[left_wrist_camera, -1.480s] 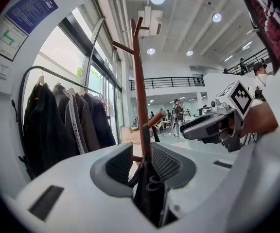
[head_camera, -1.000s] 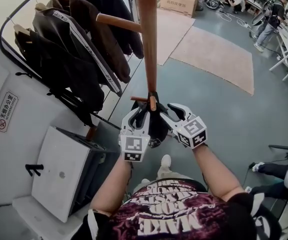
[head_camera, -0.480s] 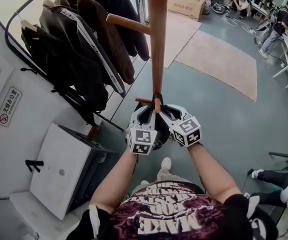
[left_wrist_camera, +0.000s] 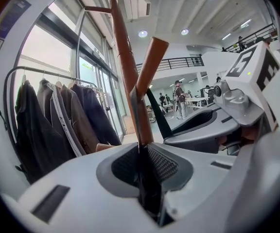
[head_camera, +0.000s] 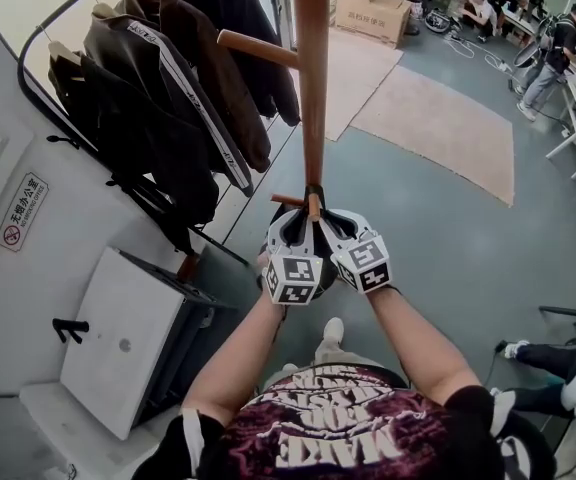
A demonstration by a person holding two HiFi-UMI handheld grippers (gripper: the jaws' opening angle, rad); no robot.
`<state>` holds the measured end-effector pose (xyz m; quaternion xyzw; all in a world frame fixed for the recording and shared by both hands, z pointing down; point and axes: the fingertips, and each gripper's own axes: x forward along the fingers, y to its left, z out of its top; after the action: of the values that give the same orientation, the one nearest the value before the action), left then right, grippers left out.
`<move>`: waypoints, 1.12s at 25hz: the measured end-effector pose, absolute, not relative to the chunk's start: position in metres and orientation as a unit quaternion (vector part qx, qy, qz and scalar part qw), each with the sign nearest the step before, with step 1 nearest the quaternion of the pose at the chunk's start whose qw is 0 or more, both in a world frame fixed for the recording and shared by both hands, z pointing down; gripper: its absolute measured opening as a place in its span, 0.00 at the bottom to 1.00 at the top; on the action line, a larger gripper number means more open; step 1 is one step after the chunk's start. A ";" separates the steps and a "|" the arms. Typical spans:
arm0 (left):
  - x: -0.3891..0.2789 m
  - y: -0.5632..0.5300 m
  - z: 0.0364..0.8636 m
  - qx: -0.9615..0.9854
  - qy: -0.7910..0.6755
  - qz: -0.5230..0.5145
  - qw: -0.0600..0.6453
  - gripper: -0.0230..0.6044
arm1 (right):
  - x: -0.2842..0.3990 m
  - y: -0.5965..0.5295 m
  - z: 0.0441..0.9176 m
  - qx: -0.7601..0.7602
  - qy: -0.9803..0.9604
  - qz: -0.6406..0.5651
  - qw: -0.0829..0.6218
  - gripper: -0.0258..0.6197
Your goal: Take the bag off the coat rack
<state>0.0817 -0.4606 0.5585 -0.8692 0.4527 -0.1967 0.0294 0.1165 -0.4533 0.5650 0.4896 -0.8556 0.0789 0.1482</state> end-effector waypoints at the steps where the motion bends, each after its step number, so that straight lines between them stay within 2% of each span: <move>1: 0.082 -0.461 0.558 -0.868 0.456 -0.196 0.034 0.13 | 0.116 -0.454 0.564 0.490 -0.855 0.079 0.147 0.12; 5: 0.080 -0.456 0.560 -0.874 0.448 -0.187 0.005 0.10 | 0.115 -0.446 0.567 0.488 -0.856 0.113 0.132 0.06; 9: 0.079 -0.458 0.556 -0.874 0.450 -0.183 -0.005 0.06 | 0.117 -0.449 0.563 0.493 -0.852 0.121 0.127 0.05; 17: 0.069 -0.448 0.546 -0.873 0.463 -0.151 -0.016 0.05 | 0.122 -0.441 0.554 0.493 -0.852 0.146 0.094 0.05; 28: 0.058 -0.421 0.457 -0.886 0.453 -0.101 0.000 0.05 | 0.118 -0.412 0.471 0.481 -0.869 0.094 0.062 0.05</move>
<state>0.0584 -0.4209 0.4566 -0.8857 0.4532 -0.1007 -0.0001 0.1179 -0.4123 0.4711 0.4814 -0.8693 0.0938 0.0623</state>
